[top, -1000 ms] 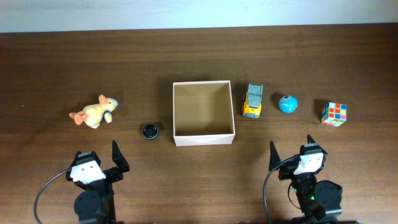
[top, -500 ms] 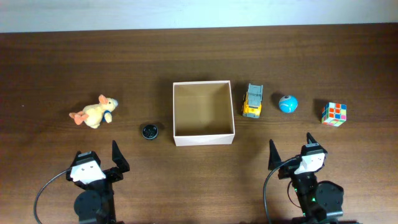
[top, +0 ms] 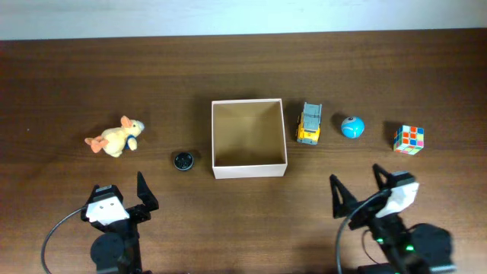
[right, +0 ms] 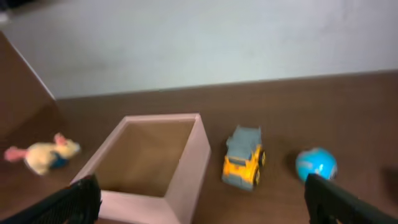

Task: Pack container
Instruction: 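Move the right gripper toward the Rubik's cube on the right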

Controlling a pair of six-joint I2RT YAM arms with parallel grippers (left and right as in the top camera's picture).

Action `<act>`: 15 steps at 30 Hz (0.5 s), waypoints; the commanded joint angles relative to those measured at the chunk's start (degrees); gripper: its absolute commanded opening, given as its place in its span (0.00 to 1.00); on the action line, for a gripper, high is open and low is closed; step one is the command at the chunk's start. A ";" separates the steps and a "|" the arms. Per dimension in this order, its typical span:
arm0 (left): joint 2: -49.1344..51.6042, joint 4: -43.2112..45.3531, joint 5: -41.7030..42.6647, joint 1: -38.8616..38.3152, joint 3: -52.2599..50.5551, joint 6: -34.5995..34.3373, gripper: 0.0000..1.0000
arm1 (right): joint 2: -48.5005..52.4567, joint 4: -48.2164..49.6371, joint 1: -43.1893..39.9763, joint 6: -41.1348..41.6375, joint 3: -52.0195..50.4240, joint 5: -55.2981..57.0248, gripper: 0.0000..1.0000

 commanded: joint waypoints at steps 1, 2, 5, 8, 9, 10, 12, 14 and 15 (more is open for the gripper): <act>-0.50 0.22 1.01 0.35 -0.72 0.11 0.99 | 9.86 -6.58 -0.33 -1.99 12.92 -0.81 0.99; -0.50 0.22 1.01 0.35 -0.72 0.11 0.99 | 13.09 -9.57 -0.33 -2.73 16.55 -0.81 0.99; -0.50 0.22 1.01 0.35 -0.72 0.11 0.99 | 26.43 -21.53 -0.33 -5.88 29.92 -0.70 0.99; -0.50 0.22 1.01 0.35 -0.72 0.11 0.99 | 41.48 -33.05 -0.33 -9.77 43.25 -0.74 0.99; -0.50 0.22 1.01 0.35 -0.72 0.11 0.99 | 45.99 -35.60 -0.33 -10.40 47.01 -0.72 0.99; -0.50 0.22 1.01 0.35 -0.72 0.11 0.99 | 50.88 -37.73 -0.33 -10.75 50.97 -0.70 0.99; -0.50 0.22 1.01 0.35 -0.72 0.11 0.99 | 58.62 -38.69 -0.33 -9.70 56.41 -1.25 0.99; -0.50 0.22 1.01 0.35 -0.72 0.11 0.99 | 65.81 -39.95 -0.33 -7.54 60.46 -2.86 0.99; -0.50 0.22 1.01 0.35 -0.72 0.11 0.99 | 68.78 -40.11 -0.33 -7.50 61.75 -4.07 0.99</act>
